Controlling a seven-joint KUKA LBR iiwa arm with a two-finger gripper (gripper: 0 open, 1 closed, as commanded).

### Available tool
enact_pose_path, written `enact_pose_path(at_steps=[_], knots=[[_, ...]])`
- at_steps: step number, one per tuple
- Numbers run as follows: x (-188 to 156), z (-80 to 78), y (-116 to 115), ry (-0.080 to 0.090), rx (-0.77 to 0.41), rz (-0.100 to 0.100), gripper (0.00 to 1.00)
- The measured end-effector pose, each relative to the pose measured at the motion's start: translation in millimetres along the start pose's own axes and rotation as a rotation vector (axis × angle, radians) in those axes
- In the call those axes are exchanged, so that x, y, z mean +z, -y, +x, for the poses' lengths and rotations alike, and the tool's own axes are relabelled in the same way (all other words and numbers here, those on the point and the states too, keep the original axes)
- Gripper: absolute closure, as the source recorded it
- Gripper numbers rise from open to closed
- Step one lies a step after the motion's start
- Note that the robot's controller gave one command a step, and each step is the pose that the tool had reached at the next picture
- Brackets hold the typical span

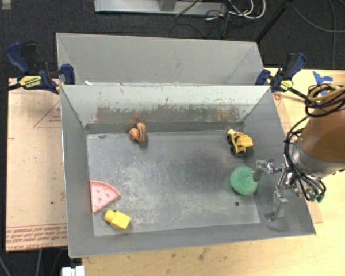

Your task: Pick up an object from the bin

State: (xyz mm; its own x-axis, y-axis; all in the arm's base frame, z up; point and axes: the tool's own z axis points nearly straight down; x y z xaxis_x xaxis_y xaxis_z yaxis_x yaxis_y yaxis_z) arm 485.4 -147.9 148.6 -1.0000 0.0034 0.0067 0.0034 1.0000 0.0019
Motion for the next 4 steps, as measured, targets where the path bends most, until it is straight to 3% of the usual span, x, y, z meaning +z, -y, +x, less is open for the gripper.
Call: enact_pose_path(at_steps=[1,2,3,4], knots=[[-4.3,-1.7,-0.7,0.007,-0.004,0.001,0.00],[47.1,-20.1,-34.2,0.014,0.064,0.002,0.00],[76.9,-15.6,-46.4,0.015,-0.010,0.002,1.00],[76.9,-15.6,-46.5,0.015,-0.010,0.002,1.00]])
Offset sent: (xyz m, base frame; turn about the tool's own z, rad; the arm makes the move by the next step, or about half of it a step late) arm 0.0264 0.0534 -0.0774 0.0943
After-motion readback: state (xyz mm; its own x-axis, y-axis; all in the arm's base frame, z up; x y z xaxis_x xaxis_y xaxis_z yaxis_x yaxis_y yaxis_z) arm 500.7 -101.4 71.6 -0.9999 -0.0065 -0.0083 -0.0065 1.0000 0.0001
